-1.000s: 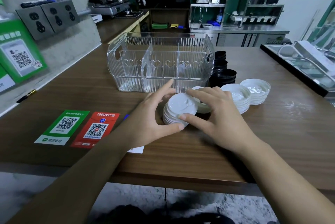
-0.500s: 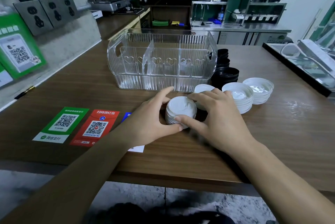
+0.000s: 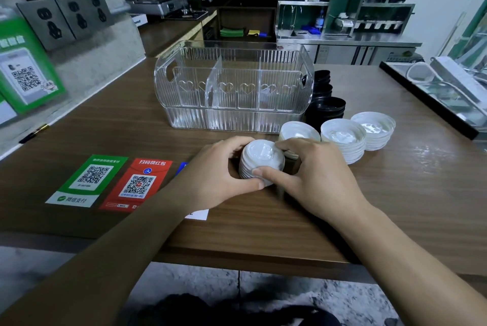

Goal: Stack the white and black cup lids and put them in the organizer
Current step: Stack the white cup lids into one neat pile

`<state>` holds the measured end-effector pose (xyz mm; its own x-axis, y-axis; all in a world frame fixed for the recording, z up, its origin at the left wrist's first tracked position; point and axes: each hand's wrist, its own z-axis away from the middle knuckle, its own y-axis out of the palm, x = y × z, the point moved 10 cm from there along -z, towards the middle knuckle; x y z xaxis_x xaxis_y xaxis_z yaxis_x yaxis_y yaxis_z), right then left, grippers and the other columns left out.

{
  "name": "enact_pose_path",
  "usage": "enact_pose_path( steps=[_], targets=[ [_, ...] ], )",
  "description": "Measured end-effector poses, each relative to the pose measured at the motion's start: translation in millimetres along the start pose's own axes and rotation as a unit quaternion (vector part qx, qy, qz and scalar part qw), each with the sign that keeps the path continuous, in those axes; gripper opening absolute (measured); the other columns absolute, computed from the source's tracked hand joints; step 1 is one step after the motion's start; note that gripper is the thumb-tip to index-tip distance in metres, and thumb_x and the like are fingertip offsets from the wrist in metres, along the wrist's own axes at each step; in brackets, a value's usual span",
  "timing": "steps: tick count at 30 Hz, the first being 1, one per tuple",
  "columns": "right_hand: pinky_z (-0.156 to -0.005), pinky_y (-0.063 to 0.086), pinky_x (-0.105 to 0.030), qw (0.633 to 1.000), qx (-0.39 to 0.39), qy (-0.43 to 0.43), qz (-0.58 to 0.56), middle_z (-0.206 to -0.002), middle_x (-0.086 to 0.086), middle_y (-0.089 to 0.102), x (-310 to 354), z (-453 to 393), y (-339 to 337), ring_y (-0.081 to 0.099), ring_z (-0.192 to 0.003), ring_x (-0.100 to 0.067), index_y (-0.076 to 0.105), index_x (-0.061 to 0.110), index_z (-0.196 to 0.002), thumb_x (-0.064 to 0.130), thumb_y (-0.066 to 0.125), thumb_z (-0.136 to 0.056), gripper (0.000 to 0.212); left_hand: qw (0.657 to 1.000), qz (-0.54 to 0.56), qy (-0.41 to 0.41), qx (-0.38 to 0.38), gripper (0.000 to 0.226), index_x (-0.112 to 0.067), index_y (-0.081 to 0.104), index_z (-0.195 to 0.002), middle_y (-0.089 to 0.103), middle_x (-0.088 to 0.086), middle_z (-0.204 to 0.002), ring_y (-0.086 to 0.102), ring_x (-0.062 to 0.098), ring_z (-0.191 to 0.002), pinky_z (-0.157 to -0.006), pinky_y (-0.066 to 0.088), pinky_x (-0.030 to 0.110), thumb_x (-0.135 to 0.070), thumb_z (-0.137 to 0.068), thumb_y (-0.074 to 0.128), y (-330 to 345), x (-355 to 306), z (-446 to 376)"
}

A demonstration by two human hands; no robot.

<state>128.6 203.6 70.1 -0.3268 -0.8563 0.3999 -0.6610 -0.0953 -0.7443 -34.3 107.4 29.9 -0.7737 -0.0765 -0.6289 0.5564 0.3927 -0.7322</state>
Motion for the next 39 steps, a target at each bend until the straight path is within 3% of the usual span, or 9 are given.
enact_pose_path(
  steps=[6, 9, 13, 16, 19, 22, 24, 32, 39],
  targets=[
    [-0.078, 0.061, -0.044, 1.0, 0.004, -0.012, -0.022, -0.101, 0.006, 0.081, 1, 1, 1, 0.075, -0.088, -0.017, 0.08, 0.025, -0.121, 0.08, 0.073, -0.08, 0.069, 1.0, 0.014, 0.011, -0.008, 0.075, -0.047, 0.068, -0.147, 0.073, -0.037, -0.13, 0.065, -0.009, -0.129, -0.112, 0.051, 0.021, -0.049, -0.081, 0.102, -1, -4, 0],
    [-0.08, 0.06, -0.045, 1.0, 0.009, -0.009, -0.028, -0.103, 0.007, 0.079, 0, 1, 3, 0.073, -0.091, -0.017, 0.079, 0.027, -0.123, 0.079, 0.076, -0.08, 0.067, 1.0, 0.019, 0.009, -0.009, 0.085, -0.047, 0.063, -0.155, 0.071, -0.04, -0.134, 0.062, -0.011, -0.134, -0.116, 0.049, 0.022, -0.053, -0.08, 0.102, -1, -2, 1],
    [-0.088, 0.06, -0.047, 0.998, 0.023, -0.003, -0.055, -0.11, 0.007, 0.08, -2, 2, 3, 0.074, -0.1, -0.016, 0.077, 0.028, -0.128, 0.072, 0.083, -0.082, 0.065, 1.0, 0.013, 0.006, -0.001, 0.08, -0.049, 0.061, -0.153, 0.072, -0.033, -0.136, 0.063, -0.004, -0.134, -0.118, 0.052, 0.035, -0.057, -0.083, 0.098, 0, -1, 0],
    [-0.079, 0.058, -0.036, 0.997, -0.02, -0.006, -0.073, -0.098, 0.01, 0.079, -3, 1, -13, 0.072, -0.081, -0.009, 0.079, 0.024, -0.123, 0.058, 0.084, -0.092, 0.047, 1.0, 0.013, 0.007, 0.007, 0.075, -0.048, 0.061, -0.152, 0.071, -0.03, -0.138, 0.063, -0.001, -0.135, -0.118, 0.053, 0.039, -0.054, -0.086, 0.096, 2, -1, 0],
    [-0.077, 0.054, -0.028, 0.993, -0.108, 0.009, -0.055, -0.109, 0.009, 0.076, -23, -2, -39, 0.066, -0.077, -0.008, 0.081, 0.019, -0.119, 0.036, 0.081, -0.099, 0.026, 1.0, 0.025, 0.001, 0.005, 0.083, -0.045, 0.058, -0.156, 0.068, -0.031, -0.144, 0.061, -0.009, -0.135, -0.119, 0.051, 0.028, -0.051, -0.085, 0.099, 0, 1, 0],
    [-0.088, 0.052, -0.05, 0.993, -0.11, -0.005, 0.045, -0.114, 0.003, 0.074, -38, -6, -36, 0.061, -0.096, -0.027, 0.084, 0.018, -0.114, 0.024, 0.084, -0.093, 0.021, 0.999, 0.032, -0.005, -0.001, 0.097, -0.044, 0.05, -0.166, 0.06, -0.033, -0.151, 0.053, -0.02, -0.137, -0.114, 0.042, 0.008, -0.057, -0.083, 0.099, -1, 1, 0],
    [-0.087, 0.045, -0.051, 0.99, -0.098, -0.018, 0.097, -0.11, 0.003, 0.074, -38, -6, -28, 0.058, -0.096, -0.033, 0.086, 0.021, -0.108, 0.026, 0.087, -0.09, 0.018, 0.999, 0.046, 0.0, -0.006, 0.095, -0.04, 0.05, -0.168, 0.059, -0.032, -0.153, 0.052, -0.02, -0.14, -0.112, 0.039, 0.004, -0.058, -0.087, 0.095, -2, 0, 0],
    [-0.084, 0.03, -0.045, 0.99, -0.059, -0.028, 0.127, -0.096, 0.003, 0.074, -37, -8, -12, 0.057, -0.09, -0.034, 0.084, 0.022, -0.088, 0.016, 0.088, -0.088, 0.007, 0.997, 0.075, -0.004, -0.007, 0.064, -0.037, 0.064, -0.155, 0.073, -0.028, -0.14, 0.065, -0.002, -0.136, -0.121, 0.051, 0.033, -0.045, -0.097, 0.091, -1, 3, -1],
    [-0.082, 0.036, -0.049, 0.991, -0.05, -0.008, 0.12, -0.092, 0.004, 0.069, -39, -8, -8, 0.054, -0.088, -0.031, 0.07, 0.021, -0.086, 0.017, 0.082, -0.095, 0.016, 0.994, 0.106, 0.001, -0.004, 0.052, -0.034, 0.071, -0.147, 0.079, -0.025, -0.133, 0.072, 0.003, -0.131, -0.121, 0.054, 0.042, -0.035, -0.099, 0.091, -3, 1, 0]
  ],
)
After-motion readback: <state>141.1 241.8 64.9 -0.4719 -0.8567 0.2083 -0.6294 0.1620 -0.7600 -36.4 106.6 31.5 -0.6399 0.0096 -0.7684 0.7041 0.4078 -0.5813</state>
